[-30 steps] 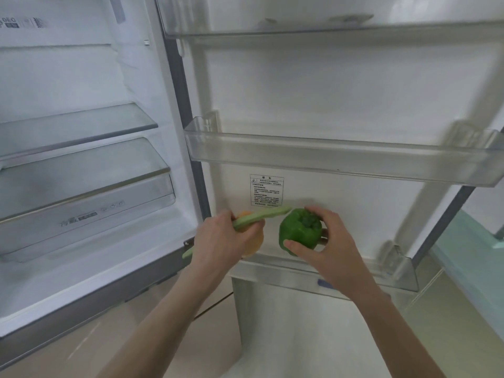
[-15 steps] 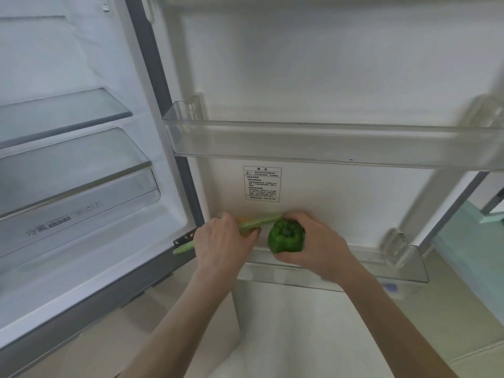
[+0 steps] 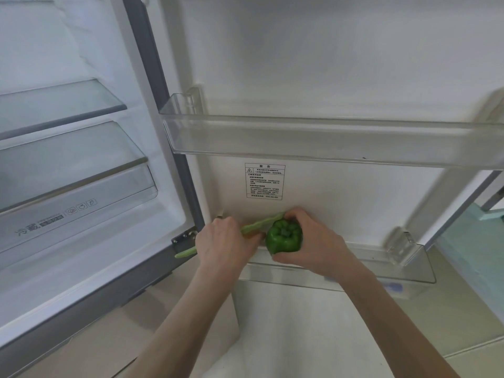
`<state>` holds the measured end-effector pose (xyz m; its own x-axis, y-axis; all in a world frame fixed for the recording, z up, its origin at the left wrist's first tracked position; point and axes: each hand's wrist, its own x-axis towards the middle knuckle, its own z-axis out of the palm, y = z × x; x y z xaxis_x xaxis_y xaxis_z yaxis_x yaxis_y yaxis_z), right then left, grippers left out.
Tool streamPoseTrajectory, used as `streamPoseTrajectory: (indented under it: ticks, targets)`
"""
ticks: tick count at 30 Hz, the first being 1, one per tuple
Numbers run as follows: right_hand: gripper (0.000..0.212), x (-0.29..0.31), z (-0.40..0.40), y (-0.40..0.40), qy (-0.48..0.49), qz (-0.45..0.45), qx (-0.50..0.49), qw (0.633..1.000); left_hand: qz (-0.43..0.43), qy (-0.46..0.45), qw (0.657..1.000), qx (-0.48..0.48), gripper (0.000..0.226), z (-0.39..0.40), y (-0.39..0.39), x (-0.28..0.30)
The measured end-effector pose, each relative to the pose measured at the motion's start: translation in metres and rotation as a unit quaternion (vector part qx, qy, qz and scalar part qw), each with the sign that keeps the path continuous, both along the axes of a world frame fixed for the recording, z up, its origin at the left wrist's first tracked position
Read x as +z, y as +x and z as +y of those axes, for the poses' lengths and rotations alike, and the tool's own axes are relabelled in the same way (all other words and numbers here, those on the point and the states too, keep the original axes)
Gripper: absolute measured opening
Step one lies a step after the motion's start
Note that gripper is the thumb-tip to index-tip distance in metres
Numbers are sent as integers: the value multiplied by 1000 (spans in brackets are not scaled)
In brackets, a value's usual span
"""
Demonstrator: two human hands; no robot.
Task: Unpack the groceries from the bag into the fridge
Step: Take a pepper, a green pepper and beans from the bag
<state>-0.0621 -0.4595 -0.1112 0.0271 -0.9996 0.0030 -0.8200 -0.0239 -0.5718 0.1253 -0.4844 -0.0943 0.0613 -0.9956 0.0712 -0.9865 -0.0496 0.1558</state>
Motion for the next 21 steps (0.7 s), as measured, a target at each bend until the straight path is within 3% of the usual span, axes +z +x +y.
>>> streamPoseTrajectory:
  ticks: [9,15,21]
  targets:
    - [88,2,7,4,-8,-56,-12,998,40,-20,999,-23,45,14,18,14]
    - [79,12,20,-7,-111,-97,-22,989,66,-97,992,-44,40,21,27,29]
    - [45,27,21,-19,-243,39,76,966,143,-88,975,-148,35,19,-7,45]
